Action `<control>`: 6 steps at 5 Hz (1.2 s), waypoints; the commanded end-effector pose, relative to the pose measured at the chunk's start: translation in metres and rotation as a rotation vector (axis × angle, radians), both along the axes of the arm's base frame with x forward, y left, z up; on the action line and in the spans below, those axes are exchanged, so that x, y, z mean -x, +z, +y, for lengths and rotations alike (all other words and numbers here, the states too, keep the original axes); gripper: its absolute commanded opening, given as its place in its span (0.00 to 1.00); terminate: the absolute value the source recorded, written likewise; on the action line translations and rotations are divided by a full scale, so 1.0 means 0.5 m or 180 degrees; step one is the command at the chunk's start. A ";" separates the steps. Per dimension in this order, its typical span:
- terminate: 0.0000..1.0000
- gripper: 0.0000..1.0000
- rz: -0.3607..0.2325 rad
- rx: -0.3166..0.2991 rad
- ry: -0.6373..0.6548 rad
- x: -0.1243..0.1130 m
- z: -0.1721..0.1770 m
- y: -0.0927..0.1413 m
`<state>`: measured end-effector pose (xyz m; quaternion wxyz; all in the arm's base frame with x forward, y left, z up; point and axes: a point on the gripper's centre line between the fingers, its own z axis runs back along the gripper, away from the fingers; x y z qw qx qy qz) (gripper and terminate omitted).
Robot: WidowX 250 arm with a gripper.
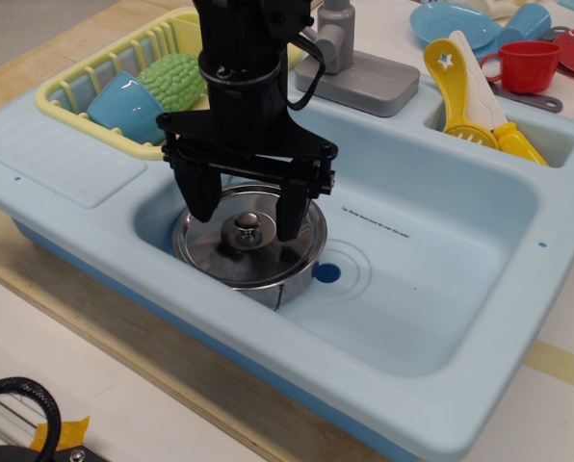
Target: Take lid off pot or pan
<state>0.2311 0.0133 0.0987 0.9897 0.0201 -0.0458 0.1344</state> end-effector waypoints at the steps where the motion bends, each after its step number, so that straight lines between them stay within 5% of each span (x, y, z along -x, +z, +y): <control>1: 0.00 1.00 -0.0096 0.0015 0.0036 -0.025 0.014 0.005; 3: 0.00 1.00 -0.0016 0.0078 0.0067 -0.033 0.020 -0.015; 6: 0.00 1.00 -0.0148 0.0052 0.0024 -0.016 0.008 0.014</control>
